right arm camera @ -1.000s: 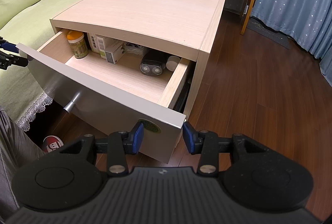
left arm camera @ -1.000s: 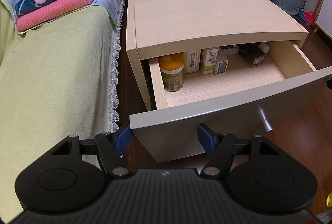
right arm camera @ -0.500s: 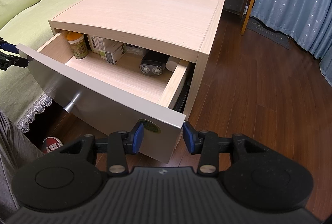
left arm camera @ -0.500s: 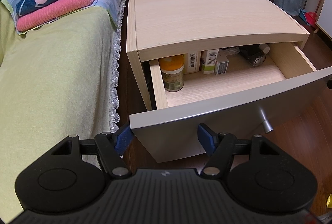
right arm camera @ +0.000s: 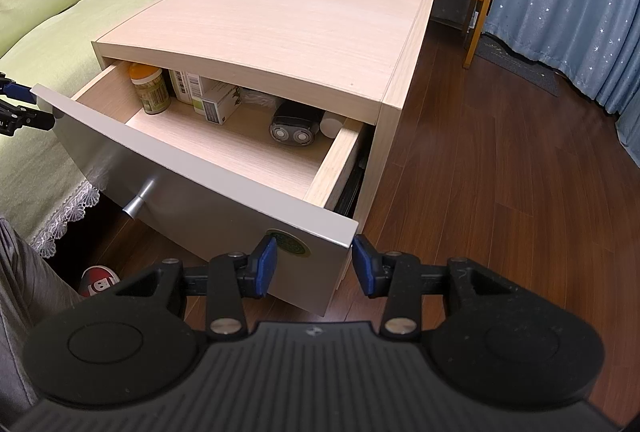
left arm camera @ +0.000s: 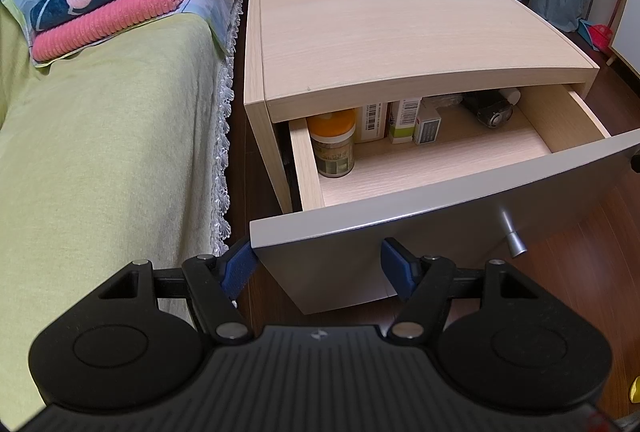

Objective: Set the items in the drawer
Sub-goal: 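Bring the right gripper against the drawer front panel, then push the drawer front with the right gripper to slide it shut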

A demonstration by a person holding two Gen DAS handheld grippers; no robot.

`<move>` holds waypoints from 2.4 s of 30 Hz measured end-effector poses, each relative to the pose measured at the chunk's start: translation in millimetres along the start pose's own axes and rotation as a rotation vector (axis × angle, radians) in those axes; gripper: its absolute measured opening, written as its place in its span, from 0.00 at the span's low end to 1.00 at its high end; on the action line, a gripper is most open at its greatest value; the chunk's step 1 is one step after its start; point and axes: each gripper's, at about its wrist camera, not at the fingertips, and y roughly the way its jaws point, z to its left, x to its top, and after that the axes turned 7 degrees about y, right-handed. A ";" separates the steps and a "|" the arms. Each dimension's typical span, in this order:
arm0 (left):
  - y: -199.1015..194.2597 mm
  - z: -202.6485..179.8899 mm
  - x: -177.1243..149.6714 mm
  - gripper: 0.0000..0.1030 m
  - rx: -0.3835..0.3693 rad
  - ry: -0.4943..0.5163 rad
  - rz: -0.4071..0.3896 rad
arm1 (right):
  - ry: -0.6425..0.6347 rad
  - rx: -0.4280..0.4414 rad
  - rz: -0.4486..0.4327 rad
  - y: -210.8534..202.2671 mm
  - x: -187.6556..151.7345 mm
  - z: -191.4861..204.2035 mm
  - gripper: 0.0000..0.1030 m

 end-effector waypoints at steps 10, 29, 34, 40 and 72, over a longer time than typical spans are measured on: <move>-2.6 -9.5 -10.3 0.67 0.006 -0.032 0.043 | 0.112 -0.028 -0.041 -12.3 -1.6 0.4 0.37; 18.0 -66.3 0.0 0.66 -0.037 -0.147 0.116 | 0.254 -0.001 0.021 29.5 -4.6 78.3 0.33; 25.0 -65.4 2.7 0.66 -0.031 -0.158 0.119 | 0.259 0.005 0.021 30.9 -2.1 75.8 0.26; 31.5 -62.2 8.8 0.65 -0.019 -0.161 0.114 | 0.263 -0.003 0.016 35.0 4.7 74.2 0.19; 40.0 -61.8 19.4 0.62 0.001 -0.158 0.095 | 0.267 -0.029 -0.011 54.6 28.6 65.6 0.15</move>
